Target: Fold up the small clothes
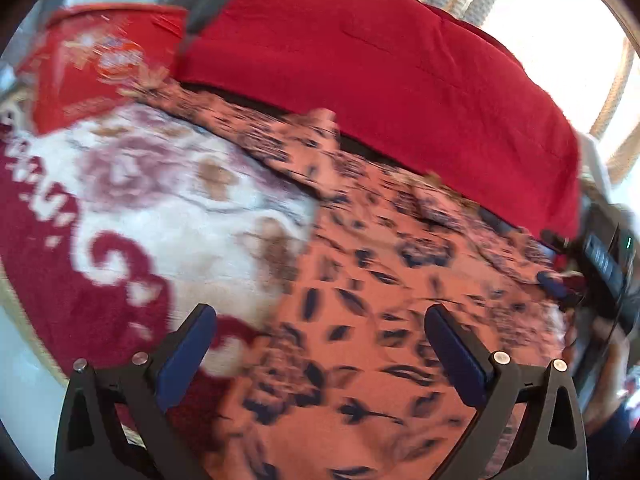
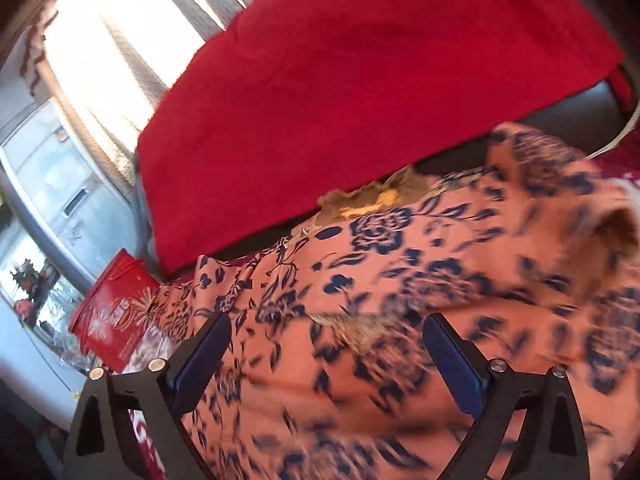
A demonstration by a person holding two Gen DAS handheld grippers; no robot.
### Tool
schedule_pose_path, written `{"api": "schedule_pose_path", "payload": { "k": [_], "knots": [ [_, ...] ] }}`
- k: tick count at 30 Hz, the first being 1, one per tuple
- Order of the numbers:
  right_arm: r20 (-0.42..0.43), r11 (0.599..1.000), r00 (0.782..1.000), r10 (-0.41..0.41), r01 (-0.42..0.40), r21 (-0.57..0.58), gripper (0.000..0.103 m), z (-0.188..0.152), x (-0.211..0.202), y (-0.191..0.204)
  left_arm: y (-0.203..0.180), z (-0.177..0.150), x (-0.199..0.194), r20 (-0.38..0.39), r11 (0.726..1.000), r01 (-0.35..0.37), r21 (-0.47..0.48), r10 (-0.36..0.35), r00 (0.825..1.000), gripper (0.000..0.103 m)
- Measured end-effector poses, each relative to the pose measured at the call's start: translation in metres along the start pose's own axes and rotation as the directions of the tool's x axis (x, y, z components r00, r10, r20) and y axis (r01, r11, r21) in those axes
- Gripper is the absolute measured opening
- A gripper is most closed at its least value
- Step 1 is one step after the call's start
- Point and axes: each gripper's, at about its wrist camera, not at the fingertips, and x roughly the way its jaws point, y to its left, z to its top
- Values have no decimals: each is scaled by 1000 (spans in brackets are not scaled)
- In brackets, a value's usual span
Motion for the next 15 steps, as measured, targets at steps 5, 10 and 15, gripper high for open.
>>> {"api": "schedule_pose_path", "payload": {
  "k": [5, 10, 15],
  "knots": [
    [64, 998, 998, 28, -25, -50, 98, -28, -44, -12, -48, 47, 7, -79, 950, 302, -82, -308, 948, 103],
    [61, 1000, 998, 27, -28, 1, 98, -67, -29, -28, -104, 104, 82, -146, 916, 382, -124, -398, 906, 103],
    [58, 996, 997, 57, -61, 73, 98, -71, -17, -32, -107, 118, 188, -305, 920, 266, -289, -352, 885, 84]
  ]
}}
